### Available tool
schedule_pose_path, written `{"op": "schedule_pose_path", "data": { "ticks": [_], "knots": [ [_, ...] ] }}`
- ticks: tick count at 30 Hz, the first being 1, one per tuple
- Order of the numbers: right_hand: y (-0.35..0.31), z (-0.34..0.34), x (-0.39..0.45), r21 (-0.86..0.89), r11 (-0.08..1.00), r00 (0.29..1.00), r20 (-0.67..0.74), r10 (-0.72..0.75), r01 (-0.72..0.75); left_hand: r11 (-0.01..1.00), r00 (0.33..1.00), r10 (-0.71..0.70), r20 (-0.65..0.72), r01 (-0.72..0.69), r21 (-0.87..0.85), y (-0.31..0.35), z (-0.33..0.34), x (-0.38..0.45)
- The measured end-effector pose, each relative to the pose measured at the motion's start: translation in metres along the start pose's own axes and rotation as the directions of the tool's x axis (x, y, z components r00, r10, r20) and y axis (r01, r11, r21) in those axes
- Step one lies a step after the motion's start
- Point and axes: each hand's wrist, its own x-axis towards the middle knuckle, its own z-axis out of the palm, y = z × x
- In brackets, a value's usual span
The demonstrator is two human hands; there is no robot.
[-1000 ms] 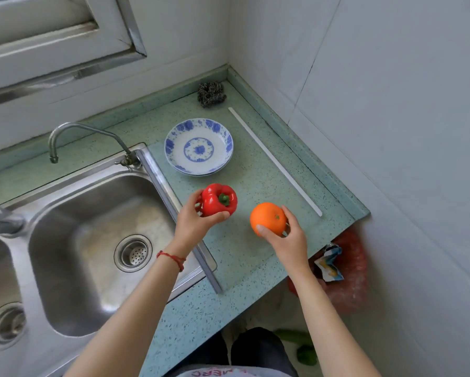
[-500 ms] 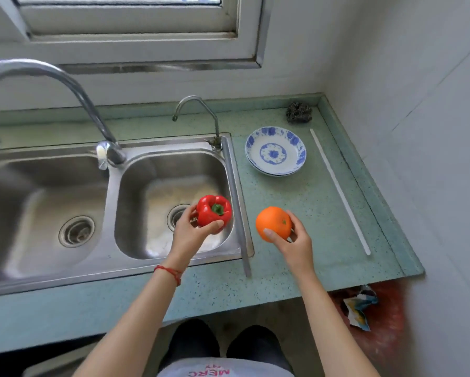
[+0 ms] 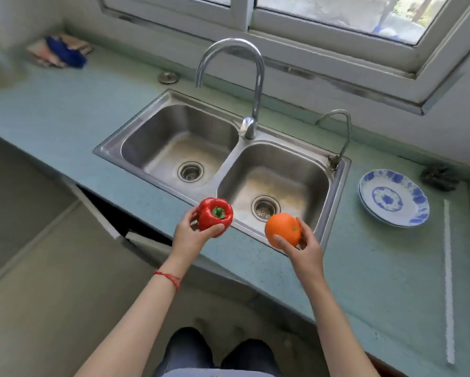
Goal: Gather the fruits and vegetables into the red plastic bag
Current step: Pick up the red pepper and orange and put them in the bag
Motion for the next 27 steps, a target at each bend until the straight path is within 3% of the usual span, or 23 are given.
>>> {"op": "schedule_pose_path", "data": {
  "ticks": [7,15,22,27],
  "knots": [
    [-0.025,0.081,-0.014,-0.055,0.994,0.964,0.251,-0.082,0.099,0.993,0.968,-0.049,-0.246,0.021,-0.115,-0.030,-0.085,-0.025],
    [-0.049,0.190,-0.057,-0.065,0.981,0.863,0.488,-0.130,0.185,0.977,0.863,-0.094,-0.496,-0.016,-0.212,-0.070,-0.191,-0.066],
    [-0.064,0.281,-0.105,-0.053,0.968,0.706,0.694,-0.142,0.247,0.955,0.731,-0.164,-0.662,-0.050,-0.293,-0.104,-0.272,-0.111],
    [-0.070,0.344,-0.142,-0.067,0.946,0.542,0.831,-0.123,0.316,0.929,0.571,-0.255,-0.781,-0.081,-0.362,-0.130,-0.312,-0.155]
  ]
}}
